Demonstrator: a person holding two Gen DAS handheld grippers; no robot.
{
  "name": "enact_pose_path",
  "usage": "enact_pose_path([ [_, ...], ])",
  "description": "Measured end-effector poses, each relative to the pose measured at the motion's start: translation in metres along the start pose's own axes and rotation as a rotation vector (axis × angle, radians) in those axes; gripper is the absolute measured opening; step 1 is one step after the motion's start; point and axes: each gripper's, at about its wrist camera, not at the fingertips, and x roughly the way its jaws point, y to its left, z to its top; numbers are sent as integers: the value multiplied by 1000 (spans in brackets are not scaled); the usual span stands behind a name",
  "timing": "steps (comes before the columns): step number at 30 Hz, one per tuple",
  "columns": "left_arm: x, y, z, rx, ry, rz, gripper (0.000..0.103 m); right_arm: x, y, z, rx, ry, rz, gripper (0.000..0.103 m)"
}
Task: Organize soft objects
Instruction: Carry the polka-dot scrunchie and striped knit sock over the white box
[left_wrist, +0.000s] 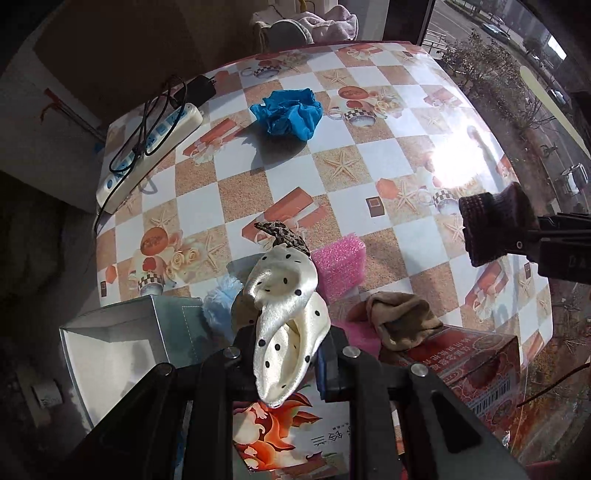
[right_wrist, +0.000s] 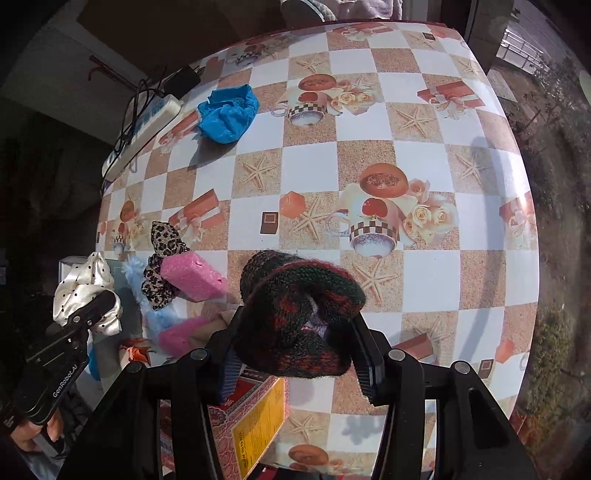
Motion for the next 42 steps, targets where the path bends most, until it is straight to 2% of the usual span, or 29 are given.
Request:
enact_pose_path([
  [10,-28,17,-47,-24,-14,-25,22,-40,44,-29,-80,-56,-26,53],
  [17,-40,29,-77,-39,-25,-24,22,-53,81,-53,-154,-61,-46,53],
  [23,-45,45,-95,-79,-40,-17,22,-50,119,-76,-246,-40,-56,53],
  [29,-48,68,-109,-152,-59,-6,22,-35,155,-96,-334,17,-40,53],
  [42,-52,113,-147,-300,-68,22,22,-16,222,-113,-522,70,-34,53],
])
